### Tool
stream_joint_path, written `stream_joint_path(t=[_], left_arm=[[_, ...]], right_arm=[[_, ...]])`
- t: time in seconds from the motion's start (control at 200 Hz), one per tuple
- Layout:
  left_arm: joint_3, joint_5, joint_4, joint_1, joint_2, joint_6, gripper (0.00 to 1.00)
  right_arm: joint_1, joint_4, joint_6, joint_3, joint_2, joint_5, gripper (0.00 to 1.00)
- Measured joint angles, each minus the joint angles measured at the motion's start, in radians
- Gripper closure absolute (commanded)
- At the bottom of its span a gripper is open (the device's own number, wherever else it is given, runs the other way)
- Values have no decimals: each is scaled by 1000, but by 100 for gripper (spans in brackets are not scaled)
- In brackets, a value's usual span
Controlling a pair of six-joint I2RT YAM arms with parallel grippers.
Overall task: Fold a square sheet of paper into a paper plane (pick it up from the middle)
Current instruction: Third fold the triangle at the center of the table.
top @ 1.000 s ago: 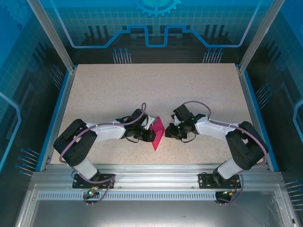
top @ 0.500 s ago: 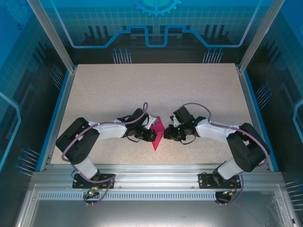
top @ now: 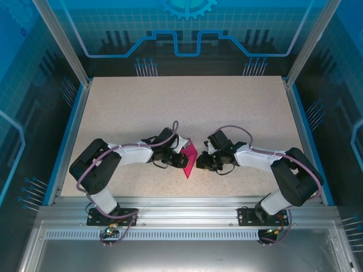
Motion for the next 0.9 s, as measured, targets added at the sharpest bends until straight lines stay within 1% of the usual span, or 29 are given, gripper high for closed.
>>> stream_joint_path(t=[0.36, 0.43, 0.565, 0.895], left_arm=[[1, 4, 2, 2, 32, 8, 87], [2, 4, 2, 3, 32, 16, 87], [11, 7, 0, 10, 32, 29, 87], [36, 11, -4, 14, 45, 55, 87]], right_arm=[[10, 17, 11, -8, 0, -1, 75], [12, 23, 15, -9, 0, -4, 76], [12, 68, 27, -23, 0, -23, 78], [24, 156, 71, -33, 16, -56, 79]])
